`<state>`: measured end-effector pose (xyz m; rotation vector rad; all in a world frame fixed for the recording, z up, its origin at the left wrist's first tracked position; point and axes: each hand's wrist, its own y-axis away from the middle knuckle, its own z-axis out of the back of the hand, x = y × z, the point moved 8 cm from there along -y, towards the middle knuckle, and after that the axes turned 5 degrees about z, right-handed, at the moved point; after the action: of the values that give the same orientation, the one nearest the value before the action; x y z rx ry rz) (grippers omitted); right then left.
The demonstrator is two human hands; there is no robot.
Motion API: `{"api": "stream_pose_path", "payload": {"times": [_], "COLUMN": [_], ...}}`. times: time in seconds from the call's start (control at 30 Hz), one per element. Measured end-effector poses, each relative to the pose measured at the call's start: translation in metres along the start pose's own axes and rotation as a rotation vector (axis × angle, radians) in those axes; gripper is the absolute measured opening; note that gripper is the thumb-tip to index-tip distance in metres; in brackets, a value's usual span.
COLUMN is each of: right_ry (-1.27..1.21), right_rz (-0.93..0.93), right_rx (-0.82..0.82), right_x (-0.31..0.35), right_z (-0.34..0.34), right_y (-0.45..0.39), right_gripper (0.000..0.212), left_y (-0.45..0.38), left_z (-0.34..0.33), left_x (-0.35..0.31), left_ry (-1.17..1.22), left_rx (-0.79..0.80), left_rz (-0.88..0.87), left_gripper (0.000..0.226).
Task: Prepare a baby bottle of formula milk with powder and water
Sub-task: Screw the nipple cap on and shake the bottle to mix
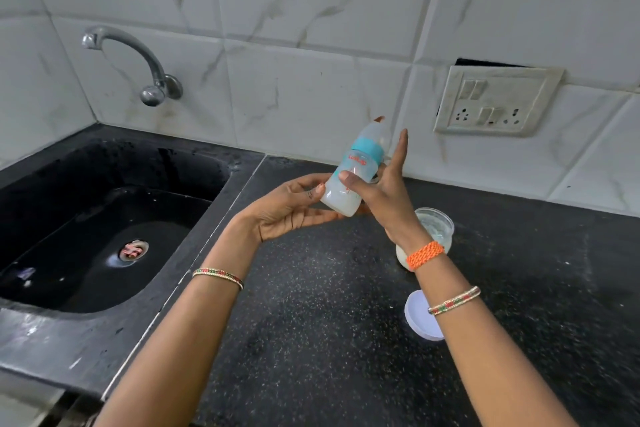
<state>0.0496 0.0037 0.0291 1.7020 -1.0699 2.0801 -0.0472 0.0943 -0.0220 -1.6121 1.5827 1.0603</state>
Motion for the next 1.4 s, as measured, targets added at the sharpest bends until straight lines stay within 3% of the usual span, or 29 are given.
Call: {"api": "stream_pose_path", "payload": {"times": [0.13, 0.27, 0.33, 0.4, 0.43, 0.5, 0.57, 0.7, 0.8, 0.83, 0.9, 0.93, 1.07, 1.13, 1.2, 1.3, 1.33, 1.4], "right_ry": [0.021, -0.575, -0.671, -0.504, -0.464, -0.574, -0.731, -0.424, -0.564, -0.546, -0.362, -0.303, -0.444, -0.310, -0.255, -0.423, -0.384, -0.111], "right_rz": [-0.026, -0.011, -0.037, -0.069, -0.057, -0.016, 0.016, 0.011, 0.037, 0.021, -0.016, -0.011, 0.114, 0.113, 0.115, 0.190, 0.209, 0.244], "right_rx": [0.102, -0.277, -0.278, -0.064, -0.036, -0.192, -0.354, -0.184, -0.362, -0.334, -0.137, -0.122, -0.458, -0.287, -0.233, -0.440, -0.413, -0.194], "right_x": [0.013, 0.012, 0.004, 0.003, 0.005, 0.010, 0.012, 0.025, 0.012, 0.013, 0.013, 0.013, 0.009, 0.017, 0.020, 0.028, 0.035, 0.050], "right_z": [-0.001, 0.013, -0.002, -0.028, -0.032, -0.017, 0.004, -0.002, 0.019, 0.019, 0.005, 0.005, 0.037, 0.019, 0.011, 0.029, 0.027, 0.013], "right_y": [-0.007, -0.003, 0.008, 0.017, 0.019, 0.014, 0.006, 0.001, -0.001, -0.002, 0.000, 0.002, 0.000, -0.002, 0.002, 0.003, 0.000, -0.004], "right_gripper": [0.112, 0.080, 0.074, 0.083, 0.089, 0.098, 0.098, 0.110, 0.096, 0.099, 0.107, 0.111, 0.111, 0.115, 0.113, 0.096, 0.093, 0.091], "left_y": [-0.001, -0.006, -0.014, -0.019, -0.021, -0.018, -0.015, -0.009, -0.008, -0.008, -0.005, -0.005, 0.000, -0.002, -0.003, -0.010, -0.012, -0.015], "left_z": [0.003, 0.029, 0.055, 0.080, 0.093, 0.111, 0.117, 0.116, 0.115, 0.112, 0.104, 0.098, 0.052, 0.034, 0.025, 0.036, 0.043, 0.051], "left_x": [-0.002, 0.000, 0.008, 0.027, 0.038, 0.053, 0.062, 0.071, 0.072, 0.073, 0.068, 0.062, 0.016, 0.000, -0.008, 0.007, 0.020, 0.046], "left_ry": [-0.041, 0.040, -0.051, -0.387, -0.601, -0.954, -1.126, -1.240, -1.238, -1.220, -1.097, -0.985, -0.550, -0.460, -0.598, -0.945, -1.059, -1.337], "left_rx": [-0.023, -0.197, -0.282, -0.347, -0.375, -0.444, -0.457, -0.389, -0.388, -0.396, -0.430, -0.443, -0.435, -0.382, -0.368, -0.397, -0.394, -0.360], "left_rz": [-0.039, -0.089, -0.029, 0.122, 0.215, 0.341, 0.393, 0.469, 0.438, 0.405, 0.308, 0.238, -0.026, -0.082, -0.098, -0.040, 0.028, 0.169], "left_gripper": [0.059, 0.039, 0.033, 0.031, 0.034, 0.042, 0.053, 0.060, 0.054, 0.051, 0.047, 0.046, 0.030, 0.029, 0.029, 0.035, 0.040, 0.048]}}
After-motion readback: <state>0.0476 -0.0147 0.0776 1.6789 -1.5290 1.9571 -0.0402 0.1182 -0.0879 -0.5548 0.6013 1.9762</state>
